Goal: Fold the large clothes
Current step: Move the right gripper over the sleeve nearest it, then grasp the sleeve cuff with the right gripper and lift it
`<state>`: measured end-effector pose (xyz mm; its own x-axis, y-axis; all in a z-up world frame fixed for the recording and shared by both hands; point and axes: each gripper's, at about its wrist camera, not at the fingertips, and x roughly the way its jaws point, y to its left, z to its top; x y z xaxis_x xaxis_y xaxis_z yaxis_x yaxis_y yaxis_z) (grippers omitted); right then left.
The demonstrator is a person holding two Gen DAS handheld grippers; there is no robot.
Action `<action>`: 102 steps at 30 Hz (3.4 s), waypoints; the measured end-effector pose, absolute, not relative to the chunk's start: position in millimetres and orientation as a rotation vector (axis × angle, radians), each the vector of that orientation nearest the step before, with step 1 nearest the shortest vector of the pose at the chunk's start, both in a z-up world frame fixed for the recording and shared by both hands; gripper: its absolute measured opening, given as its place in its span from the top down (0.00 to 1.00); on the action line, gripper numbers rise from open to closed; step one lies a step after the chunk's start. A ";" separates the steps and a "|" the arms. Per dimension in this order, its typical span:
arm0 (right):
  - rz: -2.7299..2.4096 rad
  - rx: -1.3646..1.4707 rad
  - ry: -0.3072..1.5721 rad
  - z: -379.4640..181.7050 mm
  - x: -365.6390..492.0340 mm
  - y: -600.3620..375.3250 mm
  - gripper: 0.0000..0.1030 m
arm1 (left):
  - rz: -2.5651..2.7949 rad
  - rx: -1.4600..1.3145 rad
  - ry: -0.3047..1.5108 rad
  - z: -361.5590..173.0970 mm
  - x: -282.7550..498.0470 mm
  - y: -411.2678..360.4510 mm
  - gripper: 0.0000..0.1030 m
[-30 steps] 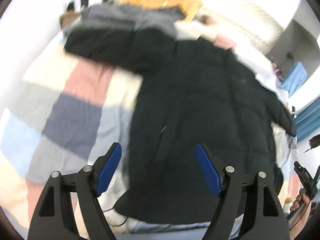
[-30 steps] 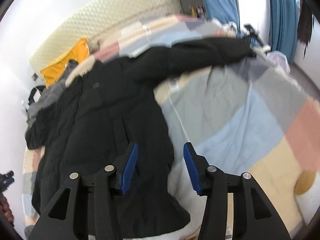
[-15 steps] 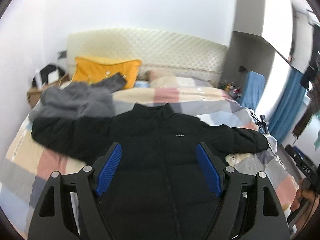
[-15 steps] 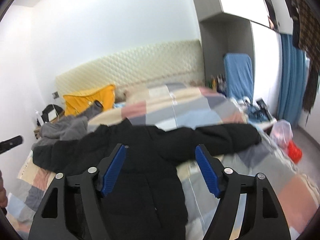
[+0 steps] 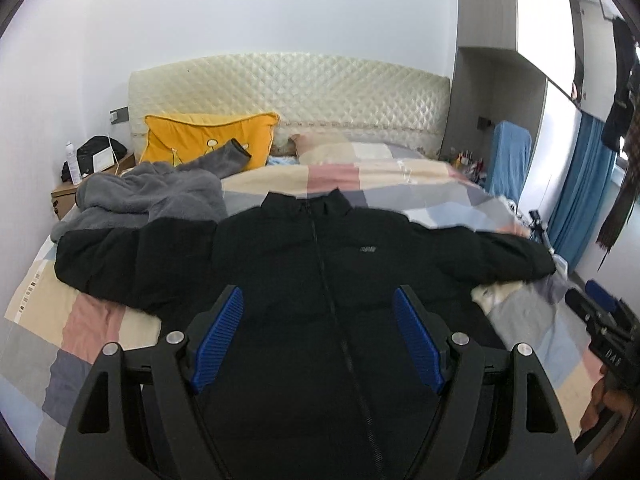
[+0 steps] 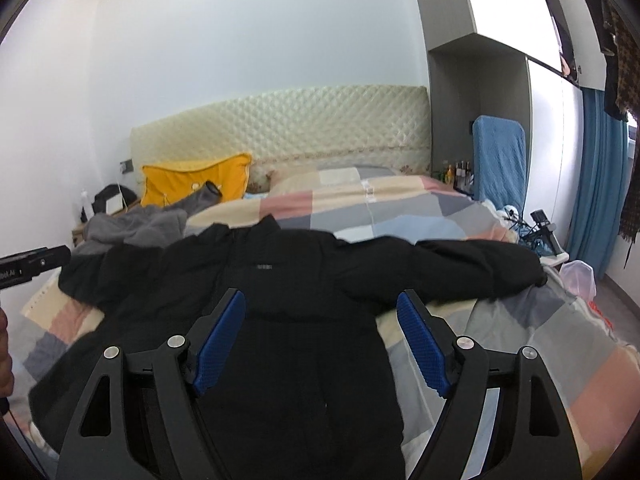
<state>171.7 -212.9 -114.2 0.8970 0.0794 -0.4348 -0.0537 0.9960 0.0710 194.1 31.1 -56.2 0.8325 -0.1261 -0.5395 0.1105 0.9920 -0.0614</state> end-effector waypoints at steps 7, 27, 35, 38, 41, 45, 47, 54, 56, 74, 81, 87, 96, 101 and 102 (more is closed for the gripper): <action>0.063 0.070 0.486 -129.8 179.3 -205.8 0.24 | -0.108 -0.039 0.610 -102.4 190.6 40.7 0.25; -0.115 0.245 0.423 -110.9 228.6 -320.3 0.22 | -0.060 -0.096 0.673 -149.7 197.6 51.1 0.25; -0.160 0.375 0.462 -131.3 266.6 -382.8 0.22 | -0.014 -0.078 0.689 -170.9 203.8 45.0 0.25; -0.175 0.425 0.467 -147.8 277.6 -410.6 0.22 | -0.006 -0.077 0.695 -174.5 204.1 43.7 0.25; -0.195 0.440 0.498 -174.6 289.1 -437.4 0.22 | 0.000 -0.074 0.692 -175.1 203.6 43.3 0.25; -0.256 0.525 0.538 -206.4 294.9 -472.8 0.22 | 0.002 -0.054 0.677 -176.8 202.1 40.7 0.25; -0.259 0.598 0.552 -221.2 297.5 -489.9 0.22 | 0.002 -0.048 0.675 -178.9 202.3 39.7 0.25; -0.221 0.573 0.583 -224.9 329.7 -536.5 0.22 | 0.022 -0.029 0.686 -183.5 208.2 38.4 0.25; -0.214 0.643 0.569 -229.0 332.1 -557.8 0.19 | 0.028 -0.033 0.684 -184.1 208.8 39.1 0.25; -0.273 0.601 0.636 -276.4 406.3 -591.1 0.15 | 0.120 0.036 0.649 -187.0 226.0 38.6 0.25; -0.205 0.725 0.571 -271.1 419.5 -574.6 0.68 | 0.168 -0.058 0.689 -197.8 239.9 63.1 0.25; -0.249 0.612 0.462 -209.1 398.5 -551.0 0.93 | 0.200 -0.048 0.649 -189.5 234.9 70.5 0.25; -0.204 0.452 0.319 -81.8 380.1 -488.3 0.93 | 0.200 -0.066 0.659 -173.1 227.2 84.1 0.25; -0.145 0.335 0.280 -21.6 378.1 -424.0 0.93 | 0.211 -0.033 0.671 -168.1 225.3 92.7 0.25; -0.127 0.320 0.269 -9.0 376.4 -408.4 0.93 | 0.216 -0.002 0.652 -165.1 222.5 92.8 0.25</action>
